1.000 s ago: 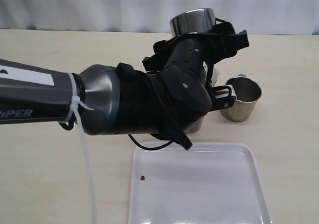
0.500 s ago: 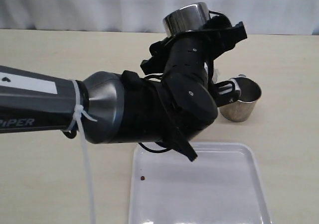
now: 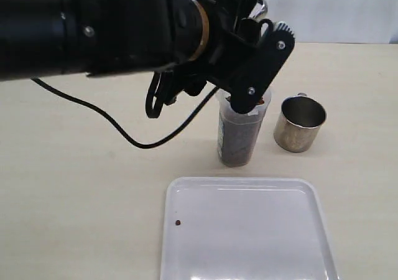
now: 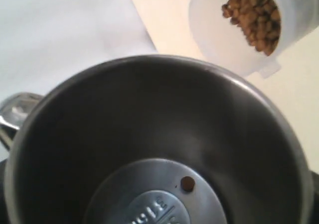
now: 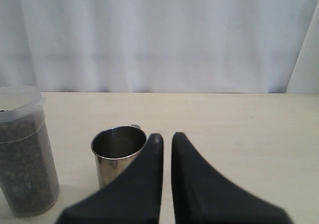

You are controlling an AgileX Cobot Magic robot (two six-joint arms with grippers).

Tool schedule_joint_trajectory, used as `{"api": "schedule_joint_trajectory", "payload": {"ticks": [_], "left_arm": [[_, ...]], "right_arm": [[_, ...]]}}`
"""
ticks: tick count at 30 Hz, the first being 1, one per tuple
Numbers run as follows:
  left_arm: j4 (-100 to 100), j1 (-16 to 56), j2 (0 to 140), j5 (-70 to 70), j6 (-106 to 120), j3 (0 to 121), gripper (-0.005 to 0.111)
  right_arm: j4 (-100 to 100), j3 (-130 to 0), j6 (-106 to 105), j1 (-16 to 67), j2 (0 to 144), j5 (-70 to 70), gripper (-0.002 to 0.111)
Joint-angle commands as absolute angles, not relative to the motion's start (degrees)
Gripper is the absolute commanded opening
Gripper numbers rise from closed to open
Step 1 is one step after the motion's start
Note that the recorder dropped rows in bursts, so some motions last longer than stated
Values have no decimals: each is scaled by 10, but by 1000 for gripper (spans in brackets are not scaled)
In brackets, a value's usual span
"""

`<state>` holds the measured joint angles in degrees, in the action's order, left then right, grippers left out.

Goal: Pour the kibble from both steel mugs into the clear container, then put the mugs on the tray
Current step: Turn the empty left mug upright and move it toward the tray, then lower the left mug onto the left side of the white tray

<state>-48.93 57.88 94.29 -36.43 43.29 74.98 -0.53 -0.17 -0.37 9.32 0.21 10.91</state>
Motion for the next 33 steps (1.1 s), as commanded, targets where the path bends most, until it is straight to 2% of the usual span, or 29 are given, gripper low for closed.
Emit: {"api": "schedule_joint_trajectory", "payload": {"ticks": [1,7,15,18,23,33], "left_arm": [[-287,549,922,-357,577,754,0],[8,483,920,-418,797,754,0],[420,315,928,-637,1068,736,0],[503,271,939,-647,1156,683,0],[594,251,992,-593,1227,623,0],[670,251,1148,-614,1227,628,0]], "right_arm": [[-4,0,-4,95,0,110,5],[-4,0,-4,95,0,110,5],[-4,0,-4,95,0,110,5],[-4,0,-4,95,0,110,5],[-4,0,-4,95,0,110,5],[-4,0,-4,95,0,110,5]]}}
